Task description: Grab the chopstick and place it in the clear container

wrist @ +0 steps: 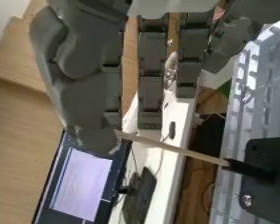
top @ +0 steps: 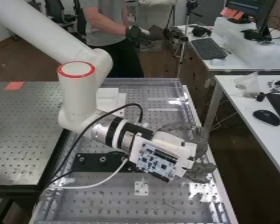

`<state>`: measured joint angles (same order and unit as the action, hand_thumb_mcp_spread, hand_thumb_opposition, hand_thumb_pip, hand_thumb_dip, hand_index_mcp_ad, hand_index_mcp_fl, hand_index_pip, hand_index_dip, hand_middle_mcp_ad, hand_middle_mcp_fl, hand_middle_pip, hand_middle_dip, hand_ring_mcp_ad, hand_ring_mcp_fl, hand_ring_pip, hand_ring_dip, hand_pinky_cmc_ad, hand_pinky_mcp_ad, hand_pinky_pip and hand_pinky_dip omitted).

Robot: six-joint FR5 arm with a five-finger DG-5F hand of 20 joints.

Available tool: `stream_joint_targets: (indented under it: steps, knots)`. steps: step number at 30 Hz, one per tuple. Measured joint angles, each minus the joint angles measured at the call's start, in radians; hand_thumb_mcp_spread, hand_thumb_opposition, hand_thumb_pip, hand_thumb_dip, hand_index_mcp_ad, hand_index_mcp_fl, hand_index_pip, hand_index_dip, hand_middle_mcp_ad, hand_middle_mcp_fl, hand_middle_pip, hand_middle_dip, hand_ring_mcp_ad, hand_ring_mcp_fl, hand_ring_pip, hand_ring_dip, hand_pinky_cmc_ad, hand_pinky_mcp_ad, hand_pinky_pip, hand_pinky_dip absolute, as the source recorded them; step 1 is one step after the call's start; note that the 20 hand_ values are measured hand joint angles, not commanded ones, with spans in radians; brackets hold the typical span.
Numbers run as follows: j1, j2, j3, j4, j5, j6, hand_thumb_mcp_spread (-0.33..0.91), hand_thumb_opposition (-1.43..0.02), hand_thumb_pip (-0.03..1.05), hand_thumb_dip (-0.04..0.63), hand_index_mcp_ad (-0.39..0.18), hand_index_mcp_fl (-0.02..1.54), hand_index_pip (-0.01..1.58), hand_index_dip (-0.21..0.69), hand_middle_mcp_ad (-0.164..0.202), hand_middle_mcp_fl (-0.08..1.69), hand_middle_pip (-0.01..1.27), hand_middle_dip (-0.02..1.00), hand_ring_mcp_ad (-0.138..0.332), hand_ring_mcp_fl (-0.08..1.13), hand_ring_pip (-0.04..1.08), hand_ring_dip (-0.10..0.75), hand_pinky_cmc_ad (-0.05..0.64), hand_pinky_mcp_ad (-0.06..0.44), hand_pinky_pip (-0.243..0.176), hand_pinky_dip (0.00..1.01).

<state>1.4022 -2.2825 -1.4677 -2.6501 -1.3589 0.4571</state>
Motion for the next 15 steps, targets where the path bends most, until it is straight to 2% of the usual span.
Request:
stream_joint_targets:
  steps: [3, 9, 11, 15]
  knots:
    - [0.000, 0.000, 0.004, -0.009, 0.005, -0.005, 0.68, -0.96, 0.44, 0.305, -0.253, 0.82, 0.92, 0.269, 0.049, 0.91, 0.34, 0.67, 0.147, 0.48, 0.10, 0.332, 0.431, 0.176, -0.031, 0.18]
    - [-0.001, -0.002, 0.012, -0.017, 0.000, -0.016, 0.69, -0.99, 0.44, 0.305, -0.258, 0.83, 0.94, 0.283, 0.049, 0.95, 0.34, 0.67, 0.145, 0.48, 0.11, 0.332, 0.438, 0.176, -0.019, 0.18]
    - [-0.001, -0.003, 0.015, -0.020, -0.003, -0.021, 0.69, -0.99, 0.44, 0.305, -0.297, 0.83, 0.94, 0.283, 0.045, 0.94, 0.34, 0.67, 0.145, 0.49, 0.11, 0.332, 0.433, 0.175, -0.019, 0.18]
    - [-0.002, -0.006, 0.022, -0.036, -0.006, -0.028, 0.67, -0.97, 0.44, 0.304, -0.302, 0.83, 0.85, 0.293, 0.044, 0.95, 0.34, 0.67, 0.152, 0.49, 0.11, 0.332, 0.450, 0.173, -0.019, 0.18]
